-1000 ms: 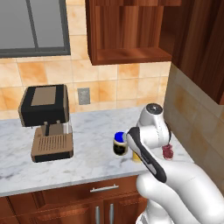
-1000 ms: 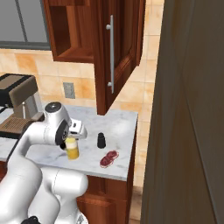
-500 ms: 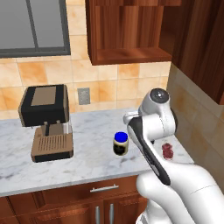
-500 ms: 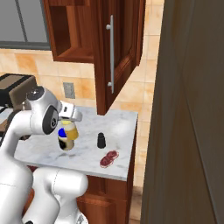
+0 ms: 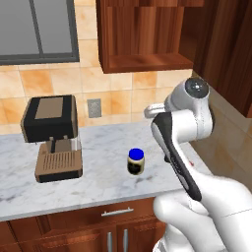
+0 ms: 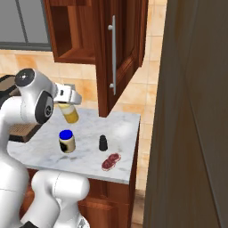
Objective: There are various items on the counter. Only move the condiments/shakers into the cabinet.
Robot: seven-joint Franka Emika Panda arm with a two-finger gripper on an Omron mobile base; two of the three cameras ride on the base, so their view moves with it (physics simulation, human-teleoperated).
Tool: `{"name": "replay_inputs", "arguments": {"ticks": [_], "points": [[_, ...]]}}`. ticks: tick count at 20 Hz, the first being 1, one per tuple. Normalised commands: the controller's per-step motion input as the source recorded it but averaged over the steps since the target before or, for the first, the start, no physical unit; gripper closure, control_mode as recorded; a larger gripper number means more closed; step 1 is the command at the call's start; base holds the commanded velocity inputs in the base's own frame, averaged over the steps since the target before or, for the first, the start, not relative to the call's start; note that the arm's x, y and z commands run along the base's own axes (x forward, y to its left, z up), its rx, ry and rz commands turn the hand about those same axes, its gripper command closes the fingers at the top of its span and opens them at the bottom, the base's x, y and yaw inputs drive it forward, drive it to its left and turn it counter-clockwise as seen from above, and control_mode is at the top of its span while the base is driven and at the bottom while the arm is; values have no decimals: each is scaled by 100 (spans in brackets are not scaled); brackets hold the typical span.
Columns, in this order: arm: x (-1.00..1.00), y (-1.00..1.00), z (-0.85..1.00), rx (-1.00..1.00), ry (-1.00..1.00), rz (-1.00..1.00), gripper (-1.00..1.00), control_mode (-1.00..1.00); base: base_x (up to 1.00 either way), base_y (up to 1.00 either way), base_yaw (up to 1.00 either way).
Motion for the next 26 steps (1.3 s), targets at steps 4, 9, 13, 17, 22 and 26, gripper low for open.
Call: {"name": "replay_inputs", "arguments": {"ticks": [4, 9, 13, 17, 22, 26], "points": [[-4, -17, 100, -1, -2, 7, 100, -100, 0, 0, 0], [-22, -46, 100, -1, 0, 9, 100, -100, 0, 0, 0], [-13, -36, 77, -6, -4, 5, 100, -100, 0, 0, 0], [-11, -3, 19, -6, -25, 0, 100, -100, 0, 0, 0], [0, 0, 32, 0, -25, 0, 100, -100, 0, 0, 0], [0, 0, 45, 1, -22, 0, 100, -100, 0, 0, 0]]}}
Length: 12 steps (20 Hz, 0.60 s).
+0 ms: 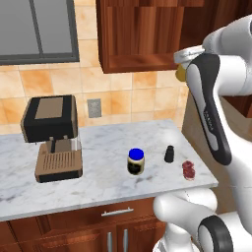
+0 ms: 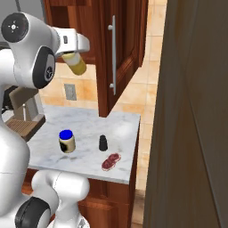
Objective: There are various items on the counter. Only move the condiments/shakers into the cabinet.
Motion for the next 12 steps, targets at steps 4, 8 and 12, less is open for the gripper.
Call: {"name": "replay_inputs", "arguments": {"ticks": [4, 8, 12], "points": [[3, -1, 43, 12, -9, 0, 100, -100, 0, 0, 0], [1, -4, 22, 17, -5, -5, 100, -100, 0, 0, 0], [0, 1, 0, 9, -2, -3, 100, -100, 0, 0, 0]]}}
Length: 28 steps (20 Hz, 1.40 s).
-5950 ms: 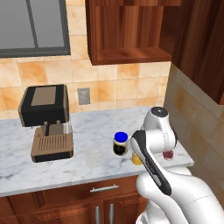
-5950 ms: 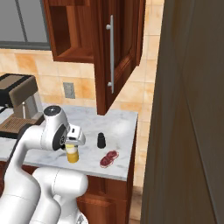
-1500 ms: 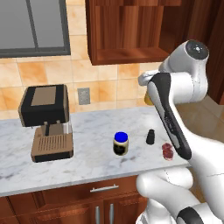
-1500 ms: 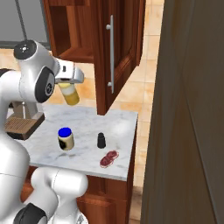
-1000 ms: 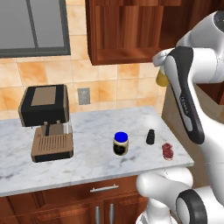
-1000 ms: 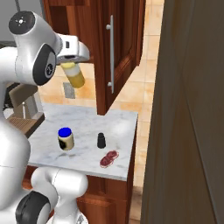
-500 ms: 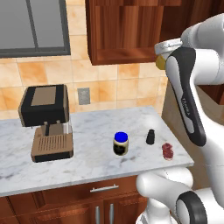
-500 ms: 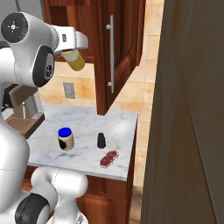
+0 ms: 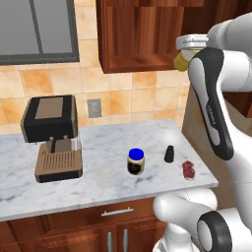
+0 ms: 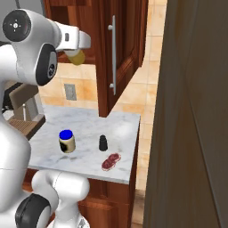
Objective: There are various items on the counter. Only move the condiments/shakers into the cabinet.
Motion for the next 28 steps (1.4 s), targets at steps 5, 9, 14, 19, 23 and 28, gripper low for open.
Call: {"name": "replay_inputs", "arguments": {"ticks": [5, 9, 14, 19, 23, 28], "points": [[38, 3, -5, -3, 2, -5, 100, -100, 0, 0, 0], [12, 0, 0, 0, 1, 0, 100, -100, 0, 0, 0], [29, 8, -12, 0, 0, -1, 100, -100, 0, 0, 0], [25, 35, -11, 0, 0, -3, 100, -100, 0, 0, 0], [30, 15, 0, 0, 0, -4, 100, -100, 0, 0, 0], [45, 0, 0, 0, 0, -5, 100, -100, 0, 0, 0]]}}
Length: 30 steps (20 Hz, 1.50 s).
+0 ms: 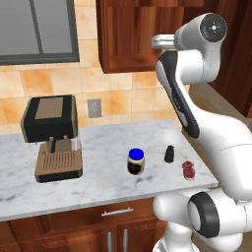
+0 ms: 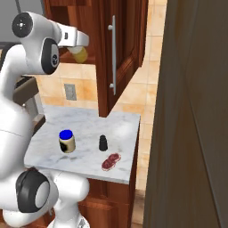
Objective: There are various items on the counter. Only move the condiments/shakers into the cabinet.
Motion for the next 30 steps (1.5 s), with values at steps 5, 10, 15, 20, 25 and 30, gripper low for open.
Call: {"name": "replay_inputs", "arguments": {"ticks": [5, 10, 15, 20, 25, 30], "points": [[47, 0, 0, 0, 0, -4, 100, -100, 0, 0, 0], [37, -2, 0, 1, 0, 0, 100, -100, 0, 0, 0], [37, -9, 0, 2, 3, 1, 100, -100, 0, 0, 0], [36, -11, -6, 0, 2, 0, 100, -100, 0, 0, 0], [4, -4, 0, 0, 0, 0, 100, -100, 0, 0, 0], [0, 0, 0, 0, 0, 0, 100, -100, 0, 0, 0]]}}
